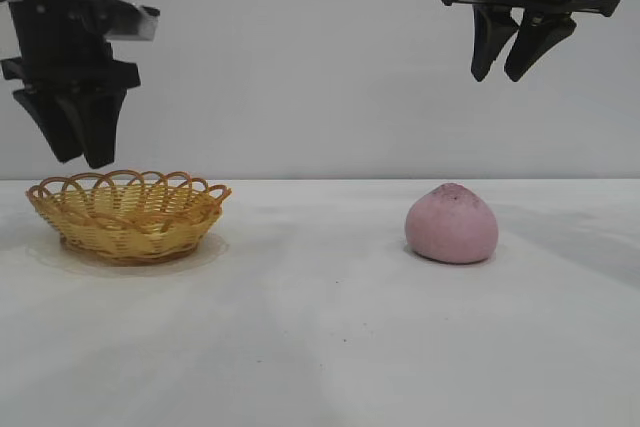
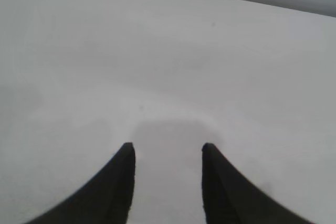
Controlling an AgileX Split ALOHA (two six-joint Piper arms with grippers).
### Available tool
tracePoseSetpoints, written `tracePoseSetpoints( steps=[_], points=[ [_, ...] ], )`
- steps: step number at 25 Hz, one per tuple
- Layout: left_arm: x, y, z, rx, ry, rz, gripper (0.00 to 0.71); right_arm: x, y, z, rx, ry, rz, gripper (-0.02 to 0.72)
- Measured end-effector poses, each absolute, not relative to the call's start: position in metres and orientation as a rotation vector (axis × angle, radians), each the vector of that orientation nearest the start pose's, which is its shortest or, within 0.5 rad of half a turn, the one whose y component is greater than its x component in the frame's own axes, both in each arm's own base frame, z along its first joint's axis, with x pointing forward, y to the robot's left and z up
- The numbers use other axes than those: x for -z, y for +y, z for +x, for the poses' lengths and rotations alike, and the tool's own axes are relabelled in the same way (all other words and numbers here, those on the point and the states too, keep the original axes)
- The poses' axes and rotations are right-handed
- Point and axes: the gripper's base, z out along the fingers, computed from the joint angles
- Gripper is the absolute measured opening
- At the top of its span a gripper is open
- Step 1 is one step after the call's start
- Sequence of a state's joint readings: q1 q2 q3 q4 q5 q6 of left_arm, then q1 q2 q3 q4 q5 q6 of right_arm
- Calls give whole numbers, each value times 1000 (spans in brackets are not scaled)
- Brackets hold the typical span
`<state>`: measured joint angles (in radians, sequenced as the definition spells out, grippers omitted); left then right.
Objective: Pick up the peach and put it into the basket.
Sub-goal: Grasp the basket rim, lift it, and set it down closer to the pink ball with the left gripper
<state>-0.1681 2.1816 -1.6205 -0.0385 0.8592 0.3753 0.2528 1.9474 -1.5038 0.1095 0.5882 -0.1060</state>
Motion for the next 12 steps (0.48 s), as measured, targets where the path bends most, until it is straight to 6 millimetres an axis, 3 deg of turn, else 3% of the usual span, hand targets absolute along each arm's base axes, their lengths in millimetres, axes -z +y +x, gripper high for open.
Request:
tracePoseSetpoints(
  steps=[2,3,7,9,12],
  points=[
    [-146,-78,441,41,2820,727,102,-231,114,421,-173,2492,-365,295],
    [-147,-78,441,75,2830,687,74,-231,115,420,-175,2494,-366,295],
    [-153,-76,439,197,2877,465,74,-231,115,420,-177,2496,-365,295],
    [-160,-78,434,267,2883,365,0,-231,115,420,-183,2497,-360,295],
    [-163,-86,418,427,2866,202,0,-231,115,420,-185,2502,-364,295]
  ],
)
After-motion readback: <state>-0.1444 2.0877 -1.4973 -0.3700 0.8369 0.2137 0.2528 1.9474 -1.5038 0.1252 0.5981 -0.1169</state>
